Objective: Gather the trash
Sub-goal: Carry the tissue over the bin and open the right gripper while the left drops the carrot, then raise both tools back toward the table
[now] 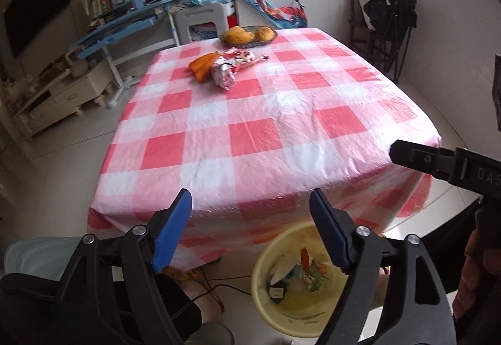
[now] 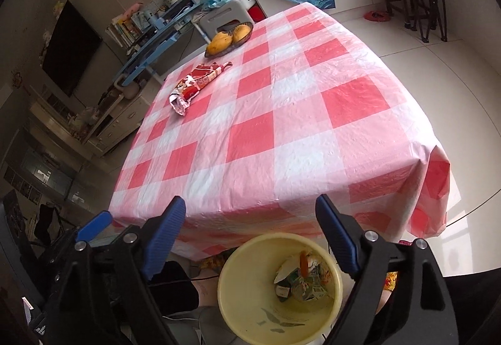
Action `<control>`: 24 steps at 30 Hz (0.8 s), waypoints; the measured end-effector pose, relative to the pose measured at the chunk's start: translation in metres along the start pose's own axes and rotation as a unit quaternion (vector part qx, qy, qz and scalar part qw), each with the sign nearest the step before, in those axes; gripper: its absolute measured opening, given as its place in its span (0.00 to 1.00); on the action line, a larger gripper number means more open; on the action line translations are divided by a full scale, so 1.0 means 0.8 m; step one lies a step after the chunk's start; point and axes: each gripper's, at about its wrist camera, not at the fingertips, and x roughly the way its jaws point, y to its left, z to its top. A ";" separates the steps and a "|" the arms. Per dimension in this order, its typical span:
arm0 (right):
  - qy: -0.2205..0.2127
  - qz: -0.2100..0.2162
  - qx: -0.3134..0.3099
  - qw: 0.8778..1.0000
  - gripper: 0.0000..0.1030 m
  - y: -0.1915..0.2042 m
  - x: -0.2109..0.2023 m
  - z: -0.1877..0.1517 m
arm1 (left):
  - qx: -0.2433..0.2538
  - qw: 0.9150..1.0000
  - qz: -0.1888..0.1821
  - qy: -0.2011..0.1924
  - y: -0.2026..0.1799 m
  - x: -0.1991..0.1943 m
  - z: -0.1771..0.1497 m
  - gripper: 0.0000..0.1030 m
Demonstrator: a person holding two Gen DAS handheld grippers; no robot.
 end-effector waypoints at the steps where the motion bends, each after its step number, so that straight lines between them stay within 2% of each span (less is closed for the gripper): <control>1: -0.002 -0.004 0.000 1.000 0.79 0.000 0.002 0.000 | -0.009 1.000 0.010 0.000 0.004 0.004 0.000 0.74; 9: -0.016 -0.030 -0.030 0.999 0.84 0.011 0.007 -0.005 | -0.063 0.997 0.050 -0.020 0.032 0.010 0.006 0.82; 17: -0.022 -0.045 -0.083 0.995 0.86 0.032 0.013 -0.010 | -0.081 0.995 0.052 -0.024 0.036 0.012 0.006 0.84; 24: -0.027 -0.050 -0.102 0.993 0.88 0.042 0.016 -0.012 | -0.082 0.995 0.049 -0.030 0.035 0.010 0.005 0.85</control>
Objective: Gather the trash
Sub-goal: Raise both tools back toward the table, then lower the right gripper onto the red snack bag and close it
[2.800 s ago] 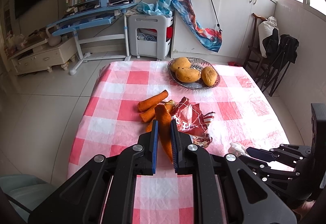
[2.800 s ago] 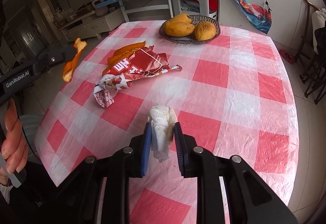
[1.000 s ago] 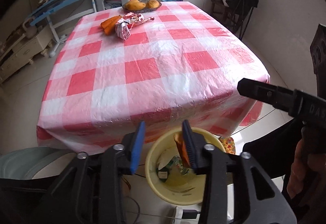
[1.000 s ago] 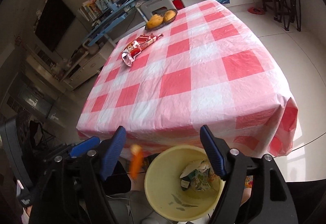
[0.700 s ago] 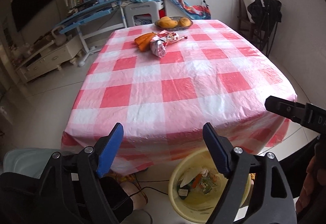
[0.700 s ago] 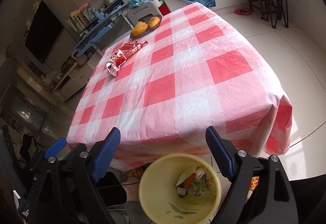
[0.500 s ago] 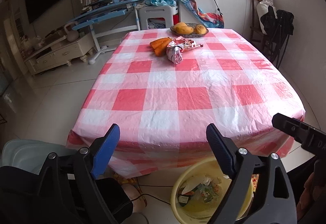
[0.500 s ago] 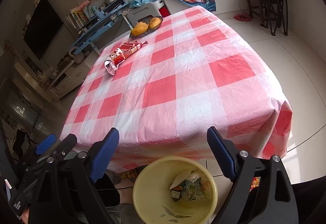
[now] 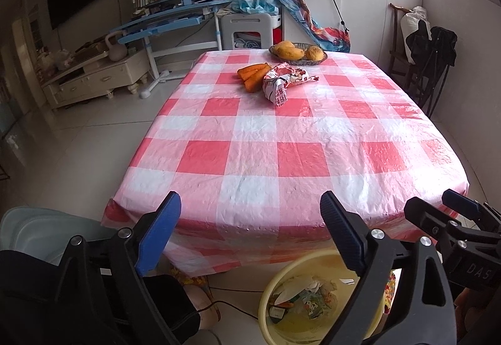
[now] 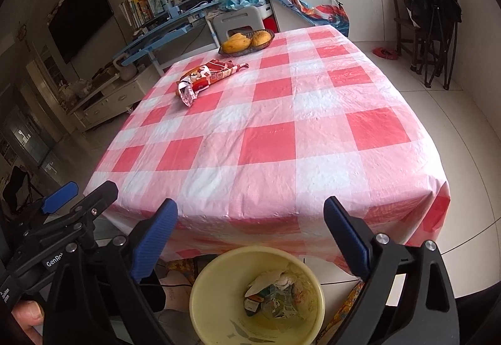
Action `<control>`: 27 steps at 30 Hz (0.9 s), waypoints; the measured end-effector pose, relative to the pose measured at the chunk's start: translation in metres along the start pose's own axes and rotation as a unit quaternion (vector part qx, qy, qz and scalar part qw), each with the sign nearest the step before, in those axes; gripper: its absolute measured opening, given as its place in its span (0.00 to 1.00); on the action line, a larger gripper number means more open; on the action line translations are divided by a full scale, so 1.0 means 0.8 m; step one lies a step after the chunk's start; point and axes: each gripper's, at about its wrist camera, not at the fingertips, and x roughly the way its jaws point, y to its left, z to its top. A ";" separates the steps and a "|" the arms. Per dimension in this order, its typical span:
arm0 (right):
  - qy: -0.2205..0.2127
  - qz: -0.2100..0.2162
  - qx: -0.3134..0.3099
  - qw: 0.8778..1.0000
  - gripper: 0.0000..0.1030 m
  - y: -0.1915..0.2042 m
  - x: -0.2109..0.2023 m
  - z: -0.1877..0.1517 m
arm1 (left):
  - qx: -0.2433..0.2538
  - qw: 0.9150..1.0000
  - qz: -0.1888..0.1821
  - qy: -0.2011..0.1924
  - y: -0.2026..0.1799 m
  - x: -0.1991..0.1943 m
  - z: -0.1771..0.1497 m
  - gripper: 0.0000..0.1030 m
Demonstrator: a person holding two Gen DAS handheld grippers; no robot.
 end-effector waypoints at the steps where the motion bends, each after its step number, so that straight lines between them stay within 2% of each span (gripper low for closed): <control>1: 0.000 0.000 -0.001 1.000 0.88 0.001 0.000 0.000 | -0.001 1.000 -0.001 0.000 0.000 0.000 0.000 0.85; 17: 0.002 -0.001 -0.010 1.000 0.89 0.009 0.004 -0.003 | -0.009 1.000 -0.005 0.002 0.002 -0.002 0.005 0.85; 21: -0.002 0.005 -0.013 1.000 0.89 0.016 0.000 0.005 | -0.047 0.999 -0.015 -0.008 0.027 -0.011 0.034 0.85; 27: 0.004 0.035 -0.050 0.998 0.89 0.047 0.019 0.053 | -0.089 0.996 0.018 -0.022 0.082 0.009 0.111 0.85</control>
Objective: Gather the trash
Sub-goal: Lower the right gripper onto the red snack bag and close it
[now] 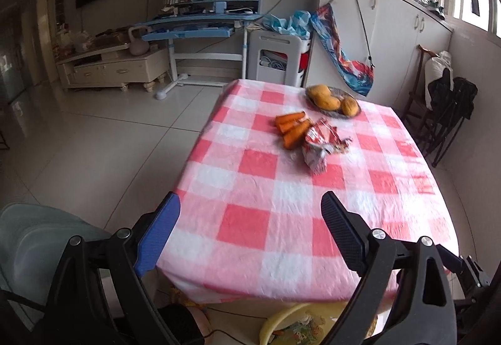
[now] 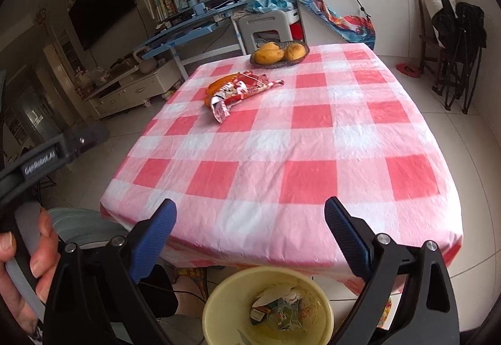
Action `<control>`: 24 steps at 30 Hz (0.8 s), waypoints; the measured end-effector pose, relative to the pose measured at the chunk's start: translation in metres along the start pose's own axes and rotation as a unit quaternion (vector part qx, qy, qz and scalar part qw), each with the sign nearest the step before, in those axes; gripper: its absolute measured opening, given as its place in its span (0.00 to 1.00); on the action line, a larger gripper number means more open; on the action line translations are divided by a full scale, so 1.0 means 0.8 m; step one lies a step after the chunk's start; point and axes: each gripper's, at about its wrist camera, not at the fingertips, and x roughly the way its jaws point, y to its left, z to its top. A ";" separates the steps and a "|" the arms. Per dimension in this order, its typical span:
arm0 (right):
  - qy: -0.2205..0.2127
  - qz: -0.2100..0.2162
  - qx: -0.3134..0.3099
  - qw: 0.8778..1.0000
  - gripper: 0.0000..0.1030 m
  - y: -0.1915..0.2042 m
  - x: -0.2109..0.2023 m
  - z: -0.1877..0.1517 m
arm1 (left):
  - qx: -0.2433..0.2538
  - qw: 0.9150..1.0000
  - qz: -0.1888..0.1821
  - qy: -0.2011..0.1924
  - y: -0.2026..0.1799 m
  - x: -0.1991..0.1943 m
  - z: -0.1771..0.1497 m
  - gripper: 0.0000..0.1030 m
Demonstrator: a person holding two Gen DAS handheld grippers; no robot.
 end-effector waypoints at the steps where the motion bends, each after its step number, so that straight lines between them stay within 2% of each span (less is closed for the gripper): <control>1: 0.004 0.003 -0.007 1.000 0.89 0.005 0.010 0.010 | -0.006 1.000 0.006 0.000 0.006 0.009 0.015 0.85; 7: 0.011 0.002 -0.073 0.997 0.89 0.046 0.083 0.076 | -0.024 0.999 0.030 0.007 0.026 0.074 0.076 0.85; 12: 0.014 -0.017 -0.142 0.990 0.89 0.079 0.156 0.131 | -0.046 0.998 0.034 0.022 0.040 0.122 0.099 0.85; 15: 0.034 -0.029 -0.154 0.987 0.89 0.079 0.206 0.152 | -0.057 0.997 0.030 0.034 0.047 0.146 0.107 0.85; 16: 0.047 -0.031 -0.158 0.986 0.86 0.075 0.222 0.154 | -0.055 0.997 0.030 0.034 0.046 0.153 0.111 0.85; 17: 0.063 -0.037 -0.163 0.984 0.79 0.071 0.237 0.153 | -0.049 0.998 0.030 0.034 0.043 0.161 0.115 0.85; 18: 0.078 -0.040 -0.167 0.982 0.64 0.063 0.248 0.153 | -0.041 0.998 0.027 0.036 0.040 0.170 0.119 0.85; 19: 0.091 -0.041 -0.165 0.981 0.56 0.054 0.255 0.151 | -0.034 0.998 0.022 0.041 0.035 0.178 0.120 0.85; 23: 0.095 -0.042 -0.164 0.981 0.49 0.019 0.227 0.148 | 0.003 0.997 -0.010 0.076 0.003 0.225 0.119 0.84; 24: 0.099 -0.047 -0.165 0.980 0.49 0.012 0.217 0.145 | 0.015 0.996 -0.015 0.083 -0.007 0.235 0.117 0.80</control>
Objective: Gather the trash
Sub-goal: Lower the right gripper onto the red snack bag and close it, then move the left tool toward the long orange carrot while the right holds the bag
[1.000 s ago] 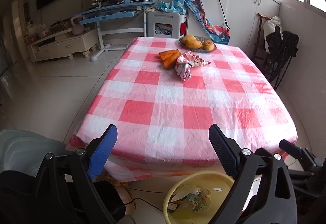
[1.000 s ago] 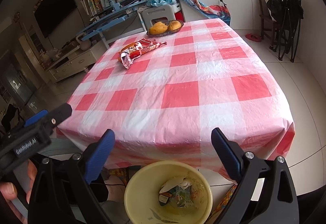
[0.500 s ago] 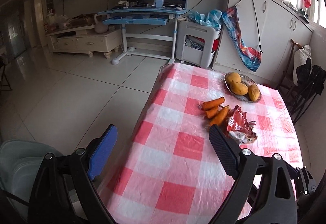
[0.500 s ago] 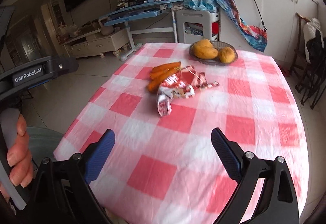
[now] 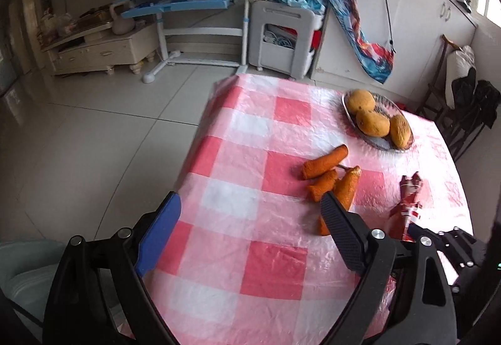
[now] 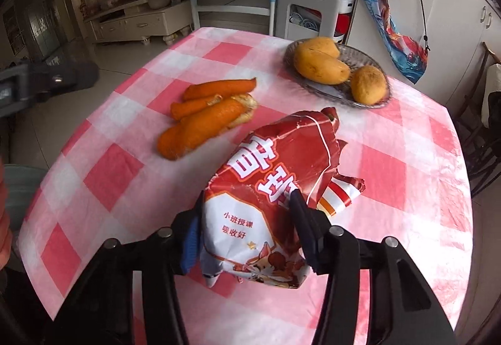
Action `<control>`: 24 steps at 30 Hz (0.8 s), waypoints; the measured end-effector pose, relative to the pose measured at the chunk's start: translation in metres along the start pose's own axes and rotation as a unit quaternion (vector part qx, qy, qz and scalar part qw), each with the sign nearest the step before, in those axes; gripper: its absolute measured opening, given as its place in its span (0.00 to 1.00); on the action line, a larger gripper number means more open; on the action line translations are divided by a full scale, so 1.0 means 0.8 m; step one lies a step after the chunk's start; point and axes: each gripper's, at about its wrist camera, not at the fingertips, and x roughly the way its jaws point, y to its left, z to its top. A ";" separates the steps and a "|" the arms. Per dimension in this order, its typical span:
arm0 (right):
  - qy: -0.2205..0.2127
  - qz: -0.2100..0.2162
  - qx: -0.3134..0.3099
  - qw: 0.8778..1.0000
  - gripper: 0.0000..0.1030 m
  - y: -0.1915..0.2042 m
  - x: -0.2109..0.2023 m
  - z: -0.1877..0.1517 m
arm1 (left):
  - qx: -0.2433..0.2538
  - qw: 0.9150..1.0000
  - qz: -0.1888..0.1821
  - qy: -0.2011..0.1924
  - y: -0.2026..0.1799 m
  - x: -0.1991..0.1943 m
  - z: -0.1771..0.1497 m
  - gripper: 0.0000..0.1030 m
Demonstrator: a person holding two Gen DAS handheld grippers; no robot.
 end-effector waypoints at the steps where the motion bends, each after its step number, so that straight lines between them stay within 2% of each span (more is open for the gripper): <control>1: 0.009 -0.001 -0.001 1.000 0.49 -0.009 -0.009 -0.009 | 0.018 1.000 -0.001 0.008 -0.013 0.011 -0.002 0.76; 5: 0.046 -0.004 -0.011 0.999 0.53 -0.027 -0.030 -0.042 | 0.069 0.997 -0.011 0.021 -0.054 0.043 -0.008 0.68; 7: 0.041 -0.003 0.010 0.999 0.61 -0.037 -0.033 -0.056 | 0.076 0.997 -0.016 0.028 -0.066 0.056 -0.008 0.66; 9: 0.035 0.016 0.036 0.999 0.62 -0.046 -0.033 -0.059 | 0.076 0.996 -0.015 0.034 -0.074 0.066 -0.009 0.60; 12: 0.033 0.018 0.026 0.999 0.63 -0.043 -0.029 -0.054 | 0.074 0.997 -0.013 0.035 -0.082 0.072 -0.011 0.54; 15: 0.032 0.010 0.006 0.999 0.65 -0.036 -0.028 -0.051 | 0.071 0.997 -0.014 0.041 -0.085 0.071 -0.009 0.53; 19: 0.031 0.013 0.010 0.999 0.68 -0.042 -0.028 -0.048 | 0.057 0.996 -0.042 0.056 -0.081 0.067 -0.010 0.53; 24: 0.033 0.013 0.010 0.999 0.72 -0.041 -0.025 -0.049 | 0.082 0.994 -0.041 0.061 -0.093 0.071 -0.023 0.51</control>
